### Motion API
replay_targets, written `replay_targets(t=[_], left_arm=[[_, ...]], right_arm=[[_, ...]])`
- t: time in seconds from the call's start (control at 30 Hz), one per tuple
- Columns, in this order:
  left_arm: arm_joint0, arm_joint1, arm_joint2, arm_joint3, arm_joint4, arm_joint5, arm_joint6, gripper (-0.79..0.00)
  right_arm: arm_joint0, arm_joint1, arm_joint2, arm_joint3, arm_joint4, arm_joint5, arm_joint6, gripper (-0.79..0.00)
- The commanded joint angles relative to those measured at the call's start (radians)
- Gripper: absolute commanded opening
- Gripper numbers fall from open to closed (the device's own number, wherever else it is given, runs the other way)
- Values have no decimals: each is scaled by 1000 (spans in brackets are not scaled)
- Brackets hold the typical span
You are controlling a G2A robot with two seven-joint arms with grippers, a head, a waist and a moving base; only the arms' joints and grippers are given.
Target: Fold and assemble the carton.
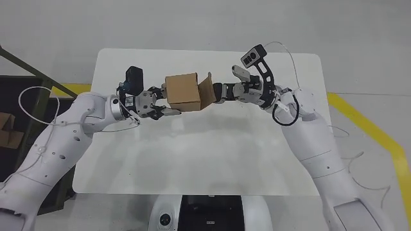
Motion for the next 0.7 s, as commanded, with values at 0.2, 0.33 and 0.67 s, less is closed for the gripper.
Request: replay_targets(t=[0.2, 0.33, 0.67], left_arm=[[-6, -5, 0, 7, 1, 0, -8, -489], [-7, -8, -1, 14, 7, 0, -11, -489], [-3, -14, -9, 12, 17, 0, -11, -486]], right_arm=[[7, 5, -2, 8, -69, 6, -5, -406], [7, 5, -1, 13, -55, 13, 10, -449], [25, 9, -17, 43, -133, 39, 0, -563]])
